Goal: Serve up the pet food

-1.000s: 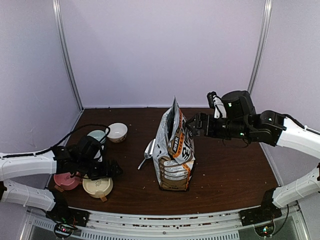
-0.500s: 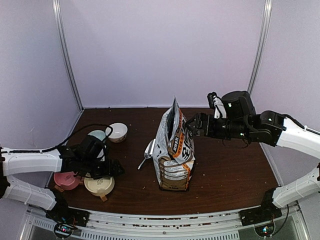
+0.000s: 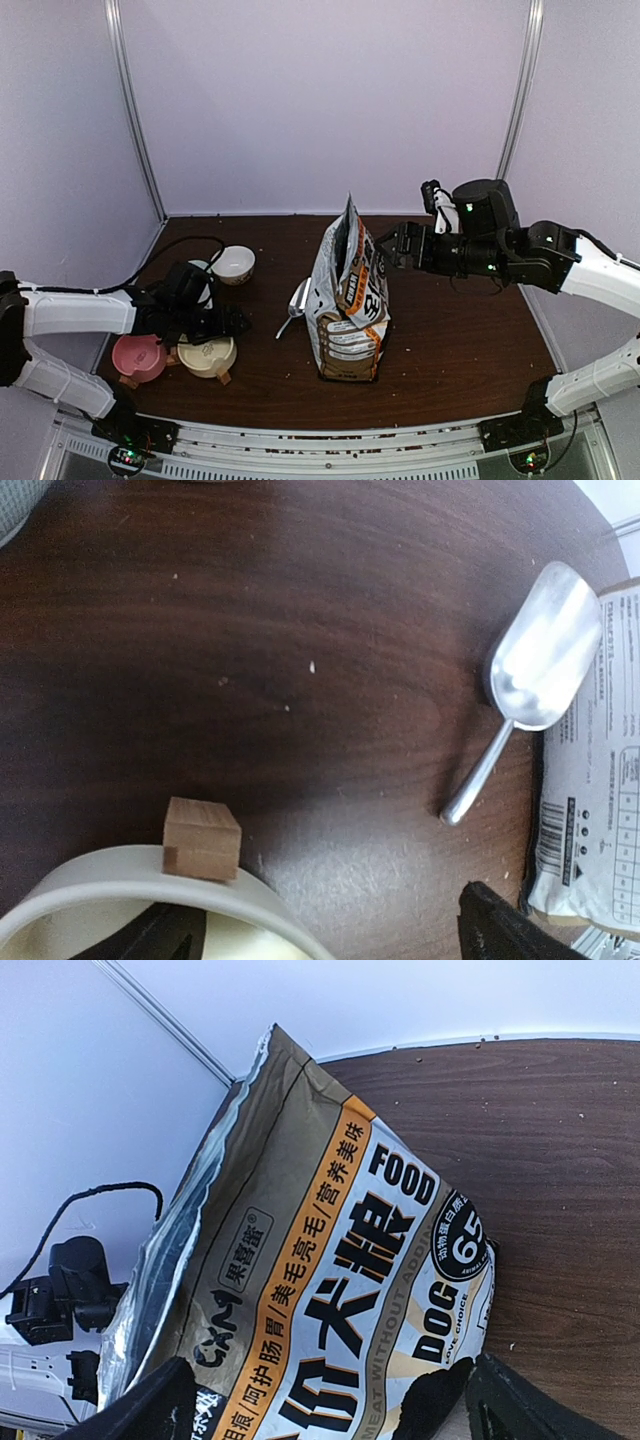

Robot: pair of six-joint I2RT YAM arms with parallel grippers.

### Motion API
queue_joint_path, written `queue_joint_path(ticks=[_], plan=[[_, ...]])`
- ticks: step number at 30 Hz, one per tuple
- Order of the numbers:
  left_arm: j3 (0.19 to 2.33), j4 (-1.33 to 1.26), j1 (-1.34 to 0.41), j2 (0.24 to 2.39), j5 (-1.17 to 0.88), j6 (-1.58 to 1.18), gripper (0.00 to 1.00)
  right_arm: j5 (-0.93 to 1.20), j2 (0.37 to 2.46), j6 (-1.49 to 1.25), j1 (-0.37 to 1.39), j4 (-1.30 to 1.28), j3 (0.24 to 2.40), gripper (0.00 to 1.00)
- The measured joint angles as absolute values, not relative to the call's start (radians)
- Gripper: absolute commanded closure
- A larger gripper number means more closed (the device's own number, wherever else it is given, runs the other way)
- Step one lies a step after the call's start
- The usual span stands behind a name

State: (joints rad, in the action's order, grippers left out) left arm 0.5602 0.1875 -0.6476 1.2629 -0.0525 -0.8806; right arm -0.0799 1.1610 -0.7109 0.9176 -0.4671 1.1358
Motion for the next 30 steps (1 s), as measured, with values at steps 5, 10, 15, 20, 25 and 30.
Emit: queue_joint_path(ticks=[5, 10, 15, 20, 25, 30], plan=[[0.617, 0.145, -0.598, 1.354, -0.058, -0.830, 0.09, -0.080, 1.161, -0.714, 0.918, -0.467, 1.135, 0.06], [0.672, 0.095, -0.559, 1.441, -0.074, -0.778, 0.10, -0.089, 1.149, -0.718, 0.917, -0.468, 1.127, 0.06], [0.724, 0.068, -0.535, 1.510, -0.082, -0.729, 0.10, -0.099, 1.133, -0.725, 0.917, -0.473, 1.125, 0.06], [0.766, 0.049, -0.521, 1.563, -0.082, -0.685, 0.10, -0.111, 1.130, -0.730, 0.916, -0.474, 1.124, 0.06], [0.802, 0.027, -0.494, 1.608, -0.083, -0.647, 0.10, -0.115, 1.130, -0.733, 0.915, -0.476, 1.119, 0.06], [0.865, 0.023, -0.469, 1.669, -0.092, -0.607, 0.10, -0.122, 1.130, -0.733, 0.914, -0.477, 1.119, 0.06]])
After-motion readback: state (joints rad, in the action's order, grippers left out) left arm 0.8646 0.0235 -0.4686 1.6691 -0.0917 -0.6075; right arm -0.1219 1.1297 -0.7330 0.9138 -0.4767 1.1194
